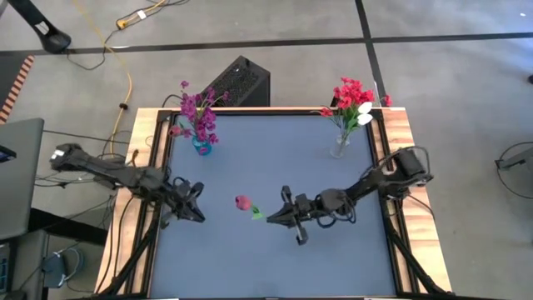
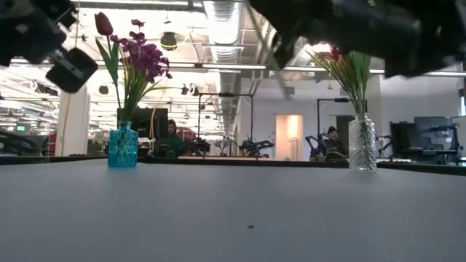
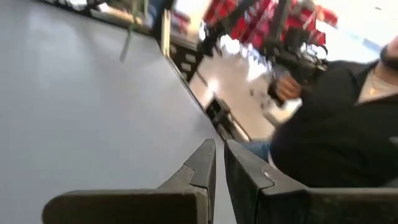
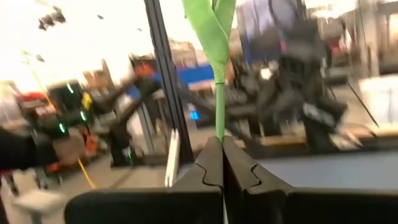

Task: Sort flowers into vase by color
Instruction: Put the red tulip into the blue vase

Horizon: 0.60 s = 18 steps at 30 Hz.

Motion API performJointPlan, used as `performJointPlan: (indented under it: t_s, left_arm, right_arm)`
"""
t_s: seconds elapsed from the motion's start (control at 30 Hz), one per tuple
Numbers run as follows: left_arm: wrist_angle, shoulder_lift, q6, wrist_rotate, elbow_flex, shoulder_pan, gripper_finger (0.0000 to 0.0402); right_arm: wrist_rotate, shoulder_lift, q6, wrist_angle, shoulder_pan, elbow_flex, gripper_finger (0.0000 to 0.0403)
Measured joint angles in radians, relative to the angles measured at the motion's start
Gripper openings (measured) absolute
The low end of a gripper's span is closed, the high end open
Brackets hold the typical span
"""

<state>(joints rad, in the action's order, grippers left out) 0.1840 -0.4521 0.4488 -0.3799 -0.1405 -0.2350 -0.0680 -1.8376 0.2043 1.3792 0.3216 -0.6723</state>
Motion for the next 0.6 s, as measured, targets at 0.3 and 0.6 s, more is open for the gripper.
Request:
performJointPlan:
  t_s: [0.3, 0.6]
  left_arm:
    - [0.313, -0.073, -0.204, 0.476, 0.118, -0.218, 0.002]
    - [0.508, -0.185, -0.351, 0.608, 0.114, -0.241, 0.0029]
  right_arm:
    - [0.063, -0.255, 0.005, 0.15, -0.065, -0.294, 0.0019]
    - [0.175, -0.362, 0.005, 0.139, -0.149, -0.525, 0.0018]
